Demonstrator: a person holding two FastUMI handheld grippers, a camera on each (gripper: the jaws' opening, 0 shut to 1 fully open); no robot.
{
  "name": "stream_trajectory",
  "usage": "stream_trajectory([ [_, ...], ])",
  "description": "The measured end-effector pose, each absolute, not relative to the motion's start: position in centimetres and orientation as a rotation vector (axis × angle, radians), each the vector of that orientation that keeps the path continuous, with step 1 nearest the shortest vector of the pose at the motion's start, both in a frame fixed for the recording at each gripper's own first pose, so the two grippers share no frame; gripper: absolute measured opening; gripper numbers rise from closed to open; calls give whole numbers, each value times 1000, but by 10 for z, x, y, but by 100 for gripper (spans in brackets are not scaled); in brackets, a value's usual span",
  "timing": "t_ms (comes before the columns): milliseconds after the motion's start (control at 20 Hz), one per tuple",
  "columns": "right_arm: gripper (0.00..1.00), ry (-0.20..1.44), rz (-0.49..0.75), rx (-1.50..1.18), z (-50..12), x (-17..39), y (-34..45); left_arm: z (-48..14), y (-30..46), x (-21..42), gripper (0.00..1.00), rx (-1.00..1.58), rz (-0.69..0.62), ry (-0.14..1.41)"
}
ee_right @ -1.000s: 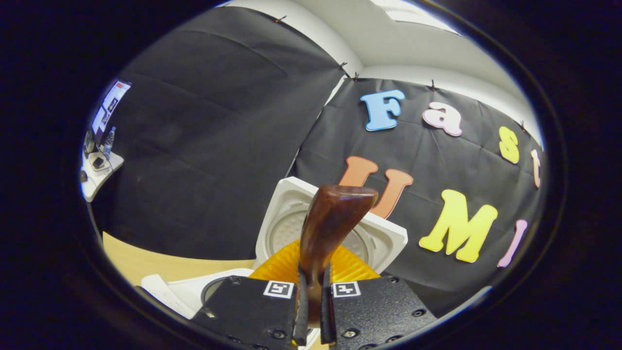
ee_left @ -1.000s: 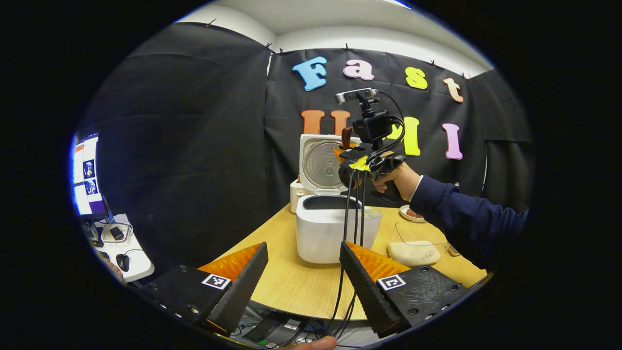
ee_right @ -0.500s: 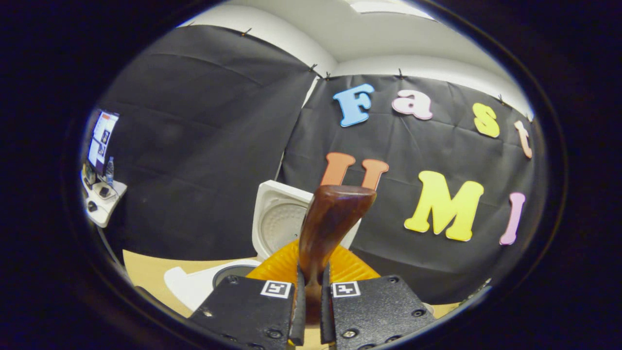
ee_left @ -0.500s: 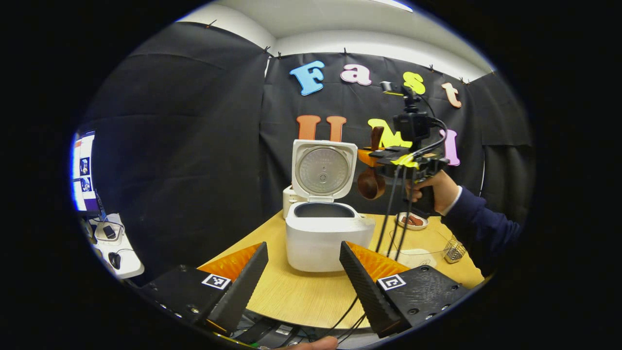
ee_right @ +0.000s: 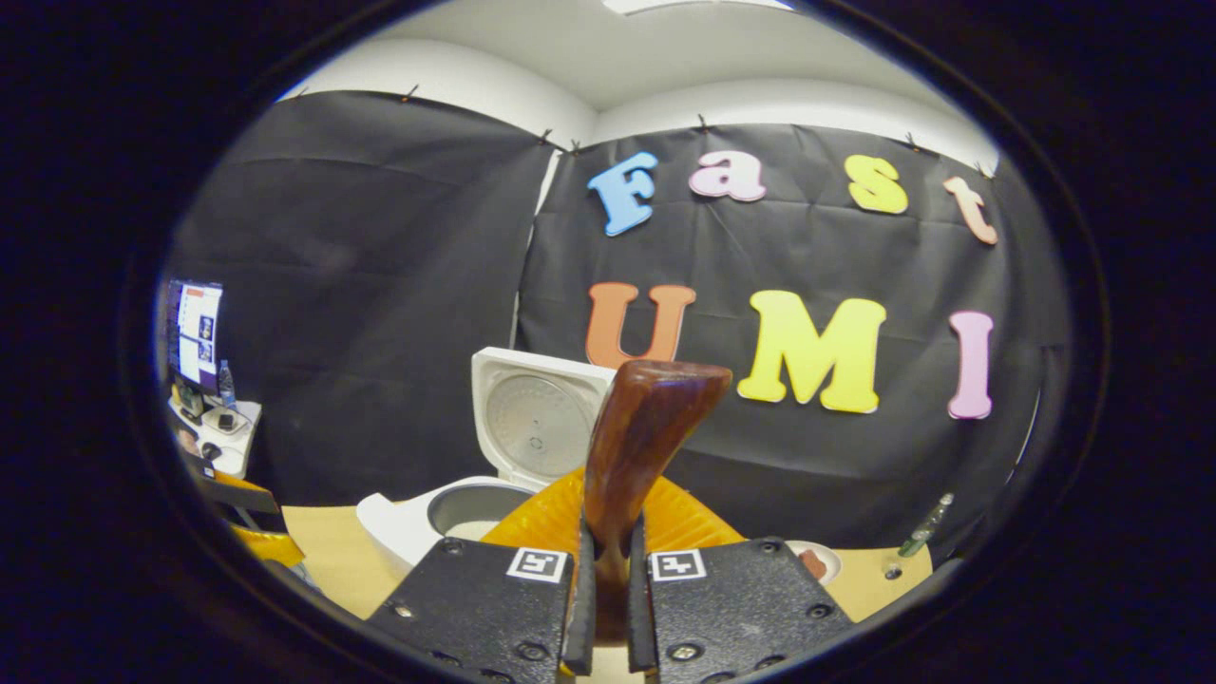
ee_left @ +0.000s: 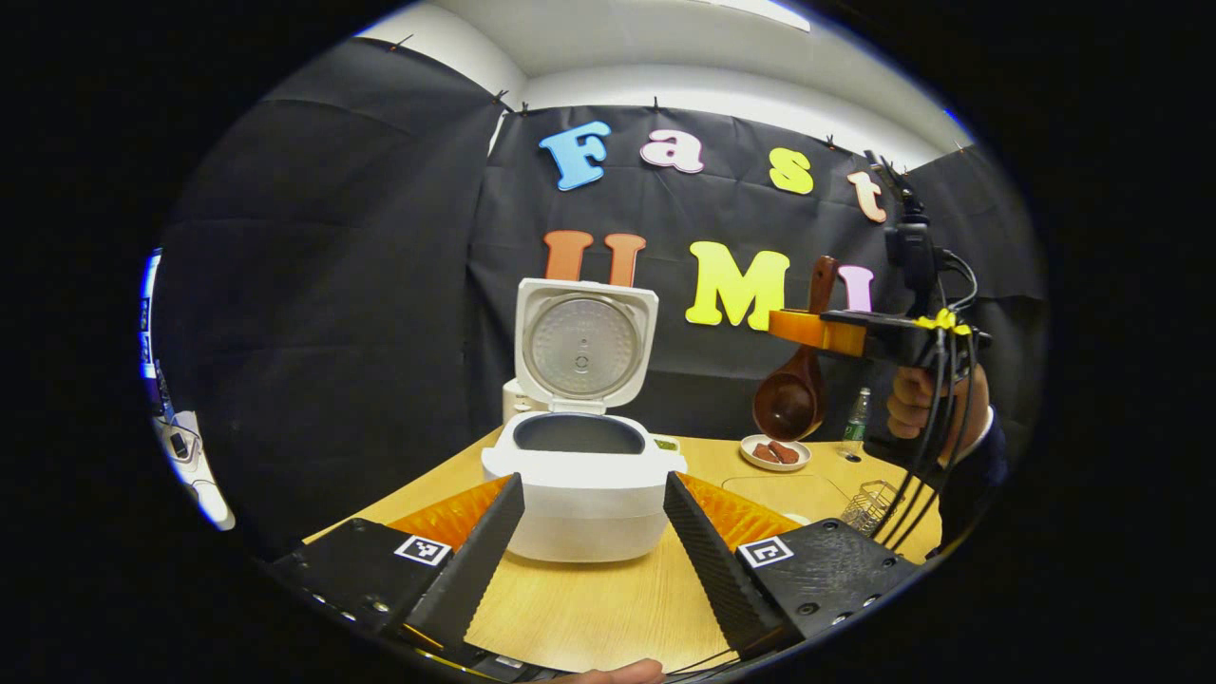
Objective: Close the left gripper, press the button to open the rice cooker; take a wooden spoon from the chopstick holder with the right hand, scoop a spoonful of rice and pour it into the rice cooker, then put the wooden spoon back into the chopstick holder.
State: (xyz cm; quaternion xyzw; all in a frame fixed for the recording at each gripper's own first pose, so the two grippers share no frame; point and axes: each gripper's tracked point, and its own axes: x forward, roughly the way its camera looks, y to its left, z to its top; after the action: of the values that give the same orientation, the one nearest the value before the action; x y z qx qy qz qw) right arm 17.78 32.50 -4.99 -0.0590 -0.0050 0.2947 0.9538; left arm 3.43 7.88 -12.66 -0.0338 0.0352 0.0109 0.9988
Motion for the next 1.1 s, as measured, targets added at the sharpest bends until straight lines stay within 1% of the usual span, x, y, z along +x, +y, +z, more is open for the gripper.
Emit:
stream_trajectory([
  [150, 19, -11, 489, -116, -51, 182, 262, -128, 59, 45, 94, -51, -5, 64],
  [250, 20, 3, 440, -104, -54, 180, 225, -124, 45, 50, 94, -35, -30, 49],
  [350, 19, 14, 392, -77, -54, 182, 187, -119, 37, 54, 94, -19, -38, 38],
  [400, 20, 19, 362, -60, -55, 186, 167, -116, 34, 56, 94, -11, -38, 29],
  [600, 20, 43, 238, -27, -69, 197, 98, -107, 23, 60, 94, 1, -50, 3],
  [1000, 22, 147, 129, 39, -138, 235, 40, -95, 11, 65, 94, 24, -41, -10],
  [1050, 23, 155, 115, 44, -146, 240, 36, -92, 8, 65, 94, 25, -40, -17],
  [1100, 22, 164, 114, 56, -156, 243, 34, -87, 8, 65, 94, 25, -38, -25],
])
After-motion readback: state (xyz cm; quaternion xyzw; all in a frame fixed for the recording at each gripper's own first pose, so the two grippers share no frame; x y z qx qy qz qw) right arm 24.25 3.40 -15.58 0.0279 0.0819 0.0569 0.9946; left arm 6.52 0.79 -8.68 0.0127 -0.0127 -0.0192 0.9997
